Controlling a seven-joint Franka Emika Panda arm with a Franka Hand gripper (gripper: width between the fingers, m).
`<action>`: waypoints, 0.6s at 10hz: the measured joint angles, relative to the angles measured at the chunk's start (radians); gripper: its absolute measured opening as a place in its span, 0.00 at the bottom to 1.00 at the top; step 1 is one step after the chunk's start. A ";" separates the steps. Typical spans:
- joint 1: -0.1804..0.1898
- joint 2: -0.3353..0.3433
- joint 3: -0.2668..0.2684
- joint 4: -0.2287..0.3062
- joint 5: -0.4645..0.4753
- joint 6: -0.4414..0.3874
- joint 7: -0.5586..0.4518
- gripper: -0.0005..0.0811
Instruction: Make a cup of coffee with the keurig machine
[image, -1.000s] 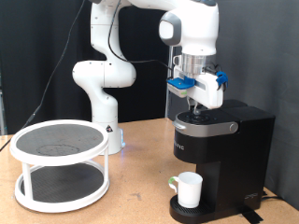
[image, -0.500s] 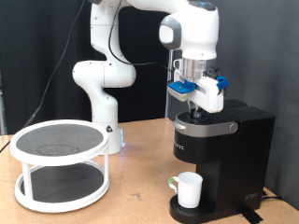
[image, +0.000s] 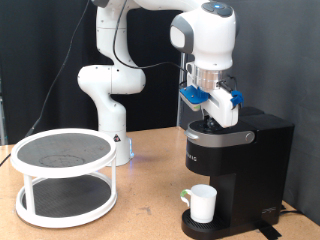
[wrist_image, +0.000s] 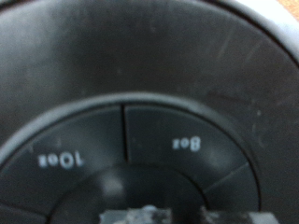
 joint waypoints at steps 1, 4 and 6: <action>-0.003 0.020 -0.006 0.026 0.000 -0.035 0.008 0.01; -0.006 0.061 -0.013 0.073 -0.002 -0.091 0.012 0.01; -0.006 0.063 -0.013 0.077 -0.002 -0.094 0.012 0.01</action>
